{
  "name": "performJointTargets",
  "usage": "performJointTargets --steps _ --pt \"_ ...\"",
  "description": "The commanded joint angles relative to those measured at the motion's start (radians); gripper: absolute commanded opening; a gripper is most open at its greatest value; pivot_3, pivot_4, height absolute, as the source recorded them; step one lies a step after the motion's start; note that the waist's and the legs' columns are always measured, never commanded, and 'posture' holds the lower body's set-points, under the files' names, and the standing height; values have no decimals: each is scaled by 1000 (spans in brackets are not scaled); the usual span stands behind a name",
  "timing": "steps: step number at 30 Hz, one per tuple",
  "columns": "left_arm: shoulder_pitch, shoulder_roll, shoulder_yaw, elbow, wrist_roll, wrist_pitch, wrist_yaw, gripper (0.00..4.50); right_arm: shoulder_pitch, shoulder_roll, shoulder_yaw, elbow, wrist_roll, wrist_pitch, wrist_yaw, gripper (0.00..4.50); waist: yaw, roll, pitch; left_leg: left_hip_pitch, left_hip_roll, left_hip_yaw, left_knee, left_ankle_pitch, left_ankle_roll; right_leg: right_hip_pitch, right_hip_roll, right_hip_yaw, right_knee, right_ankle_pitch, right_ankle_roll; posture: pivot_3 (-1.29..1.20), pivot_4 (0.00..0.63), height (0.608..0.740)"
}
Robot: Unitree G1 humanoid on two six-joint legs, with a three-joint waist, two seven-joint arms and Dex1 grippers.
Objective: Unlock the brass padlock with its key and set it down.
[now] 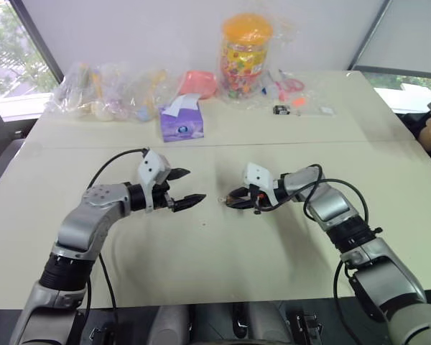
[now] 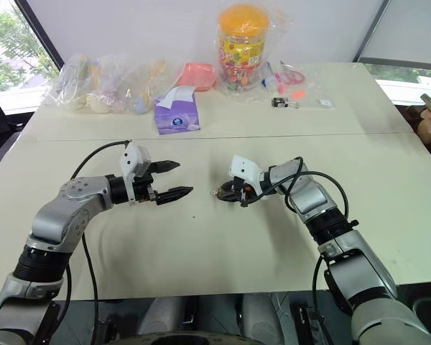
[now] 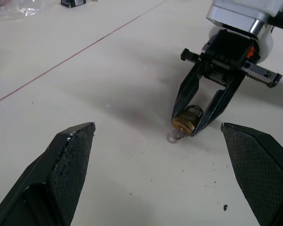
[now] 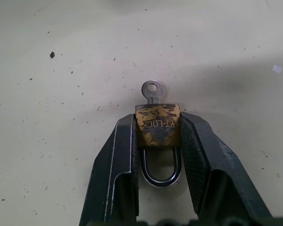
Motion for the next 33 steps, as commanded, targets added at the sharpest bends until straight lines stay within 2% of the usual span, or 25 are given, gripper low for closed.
performJointTargets --steps 1,8,11,20,28,32,33 --pt "-49 -11 17 -10 -31 25 -2 4500 34 -16 -35 -58 -103 -146 -160 706 0 0 0 0 0 0 0 0 0 0 0 0 0 0 0 0 150 737" --pt "-158 -46 44 33 -153 176 -41 4500 176 -149 -89 -337 -409 -614 -512 706 2 0 0 -2 -2 1 1 0 0 -1 -1 0 0 0 0 0 150 737" --pt "-206 -45 67 54 -231 259 -78 4500 248 -163 -104 -443 -496 -723 -600 706 -1 0 0 -3 -1 1 0 0 0 -2 0 1 0 0 1 0 150 737" --pt "-264 2 20 92 -258 316 -202 4500 276 -149 -138 -503 -587 -801 -691 706 -10 0 0 0 0 1 0 1 -1 -1 2 2 2 -1 -1 0 150 737" --pt "-268 -11 24 98 -257 312 -215 4500 257 -148 -163 -508 -616 -856 -736 706 -15 0 0 0 0 1 0 1 -1 -1 2 3 2 -1 -1 0 150 737" --pt "-275 -22 27 105 -253 303 -213 3268 262 -146 -165 -517 -611 -865 -727 706 -15 0 0 0 -1 1 0 1 -1 -1 2 3 2 -1 -1 0 150 737" --pt "-278 -26 27 107 -252 299 -211 2747 262 -146 -164 -520 -611 -868 -724 706 -15 0 0 0 -1 1 0 1 -1 -1 2 3 2 -1 -1 0 150 737"
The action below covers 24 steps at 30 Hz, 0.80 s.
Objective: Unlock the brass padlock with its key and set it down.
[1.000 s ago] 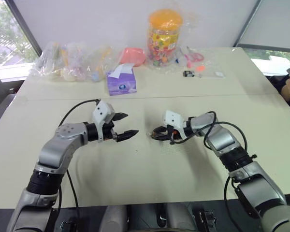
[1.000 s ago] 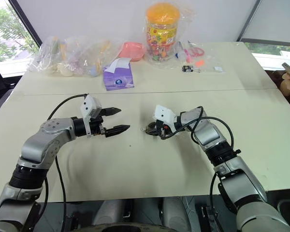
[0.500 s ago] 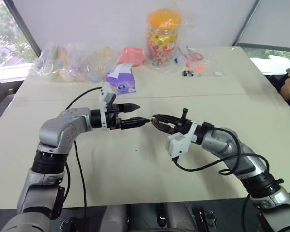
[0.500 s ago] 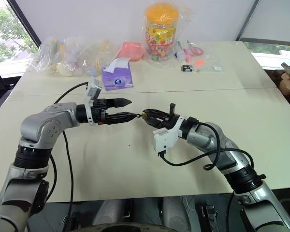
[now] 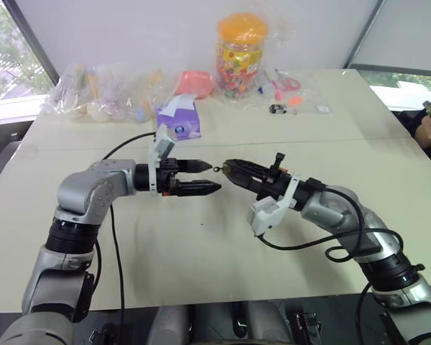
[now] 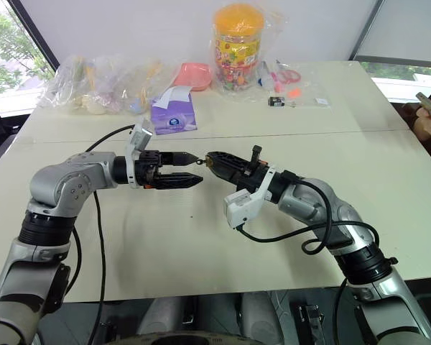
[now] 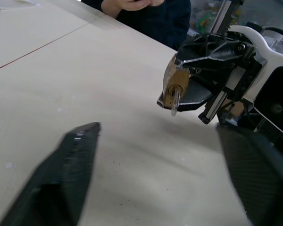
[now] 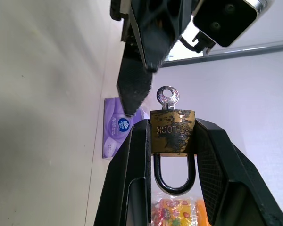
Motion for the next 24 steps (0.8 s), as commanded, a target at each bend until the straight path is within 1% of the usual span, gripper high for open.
performJointTargets --steps 1,6,18,24 --pt "-31 -16 19 -4 -16 -20 1 2351 -6 -3 -23 -45 15 -18 -2 706 0 0 0 0 0 0 0 0 0 0 0 0 0 0 0 0 150 737" --pt "-44 -33 25 4 -16 -14 14 58 3 -9 -21 -45 20 -27 11 706 0 0 0 0 0 0 0 0 0 0 0 0 0 0 0 0 150 737" --pt "-49 -32 24 6 -17 -18 14 58 -1 -2 -24 -43 25 -12 31 706 0 0 0 0 0 0 0 0 0 0 0 0 0 0 0 0 150 737" --pt "-29 -15 -31 -18 76 -156 -24 58 -1 -8 -2 -39 66 -5 86 706 0 0 0 0 0 0 0 0 0 0 0 1 0 0 0 0 150 737"
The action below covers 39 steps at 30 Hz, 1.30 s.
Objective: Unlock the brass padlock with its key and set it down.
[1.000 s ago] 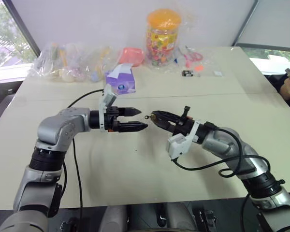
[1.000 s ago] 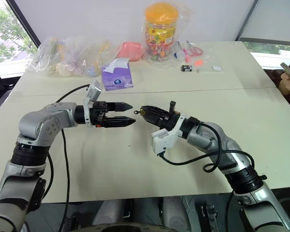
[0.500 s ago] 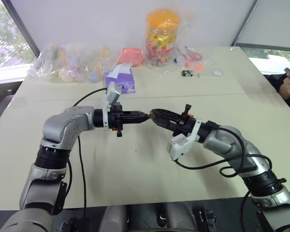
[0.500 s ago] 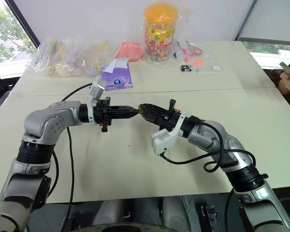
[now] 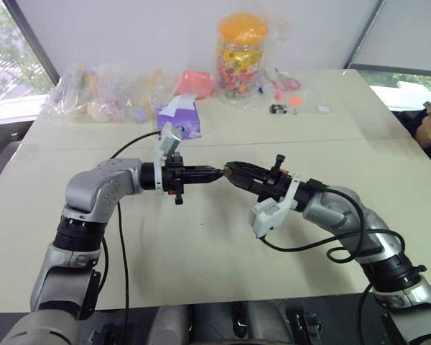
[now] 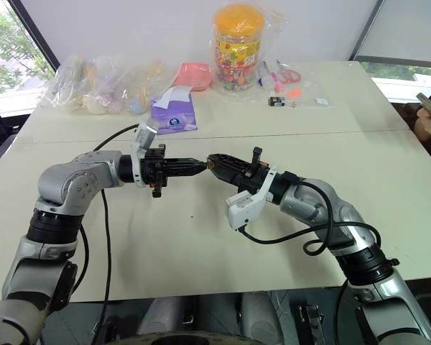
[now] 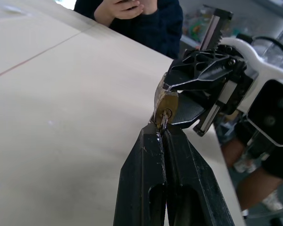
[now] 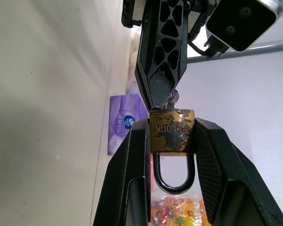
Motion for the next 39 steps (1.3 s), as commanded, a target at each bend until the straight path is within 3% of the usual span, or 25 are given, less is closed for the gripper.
performJointTargets --steps 1,9,18,25,29,34,37,39 --pt "-5 21 -22 -33 66 -124 -30 58 -5 -6 14 -38 44 -13 41 706 0 0 0 0 0 0 0 0 0 0 0 0 0 0 0 0 150 737" --pt "16 30 -103 -38 203 -373 -105 58 -31 -4 37 -7 73 -31 107 706 1 0 0 0 0 0 0 0 0 0 0 0 0 -1 -1 0 150 737" --pt "23 -4 -164 98 498 -1022 -81 58 -47 -1 53 44 85 -47 153 706 4 0 0 0 0 1 0 0 0 0 0 0 0 -1 -1 0 150 737" --pt "-24 -15 -173 236 616 -1355 -33 58 -46 -3 48 58 87 -55 161 706 4 0 0 0 0 1 0 0 0 0 0 0 0 0 0 0 150 737" --pt "-2 -42 -143 216 508 -1129 -32 58 -47 1 46 58 88 -54 165 706 5 0 0 0 0 2 0 0 0 0 0 0 0 1 1 0 150 737" --pt "35 -39 -93 52 220 -516 -37 58 -57 7 42 58 81 -58 161 706 -2 0 0 1 0 1 0 0 1 0 0 0 2 1 1 0 150 737" --pt "-20 -20 -16 8 -45 -75 -29 58 -54 6 42 57 78 -59 159 706 -2 0 0 2 0 1 0 0 1 0 1 0 5 0 2 0 150 737" --pt "-52 -18 40 14 -171 112 -17 58 -51 5 41 55 77 -59 158 706 -2 -1 1 3 0 1 0 0 1 0 1 0 7 0 2 0 150 737"
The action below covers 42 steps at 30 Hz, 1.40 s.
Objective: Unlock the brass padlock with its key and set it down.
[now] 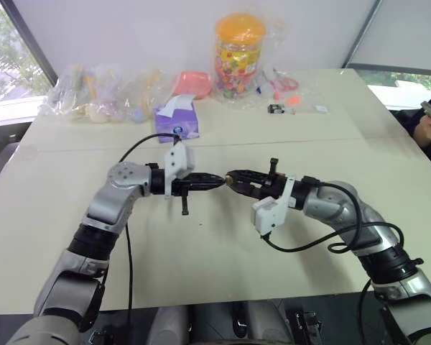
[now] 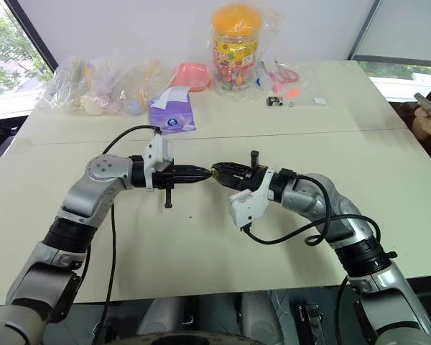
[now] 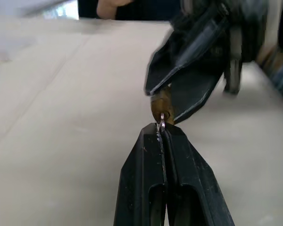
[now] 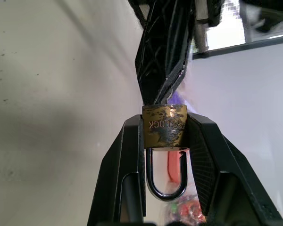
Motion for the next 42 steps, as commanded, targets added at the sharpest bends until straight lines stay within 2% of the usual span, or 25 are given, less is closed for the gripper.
performJointTargets --steps 1,3,9,18,27,30,35,36,42 --pt "-83 0 119 -50 -244 302 19 297 -1 7 22 -43 11 -27 -1 706 1 -1 1 0 0 0 1 0 0 0 0 0 2 -1 0 0 150 737" --pt "-91 8 136 -45 -273 361 26 943 0 4 23 -43 11 -27 -2 706 0 -1 1 1 -1 -1 1 0 0 0 0 0 2 -1 0 0 150 737" --pt "-69 43 115 -78 -258 373 2 3434 0 -2 21 -41 10 -21 -10 706 -1 -1 1 4 -1 0 0 0 0 1 0 2 4 -1 -1 0 150 737" --pt "-12 25 14 -95 -97 201 28 3434 -1 1 13 -50 22 -10 -12 706 2 -1 1 4 -2 1 0 0 0 1 -1 5 4 -3 -4 0 150 737" --pt "-7 -20 11 -50 -48 148 44 3434 -4 12 17 -66 24 9 -11 706 1 -1 1 4 -1 2 0 0 0 1 -1 5 4 -3 -3 0 150 737" --pt "-11 -28 20 -37 -44 139 52 2635 -3 14 18 -72 23 15 -11 706 1 -1 1 4 -1 2 0 0 0 1 -1 5 4 -3 -3 0 150 737" --pt "-8 -34 22 -29 -39 133 54 358 0 15 20 -79 22 23 -12 706 2 -1 1 4 -1 2 0 0 0 1 -1 6 4 -3 -3 0 150 737" --pt "-5 -35 20 -27 -36 129 54 31 0 14 20 -80 22 25 -12 706 1 -1 1 4 -1 2 0 0 0 1 -1 6 4 -3 -3 0 150 737" --pt "-3 -44 25 -25 -37 133 67 31 4 14 26 -95 30 33 -1 706 1 -1 1 4 -1 2 0 0 0 1 -1 6 4 -3 -3 0 150 737"
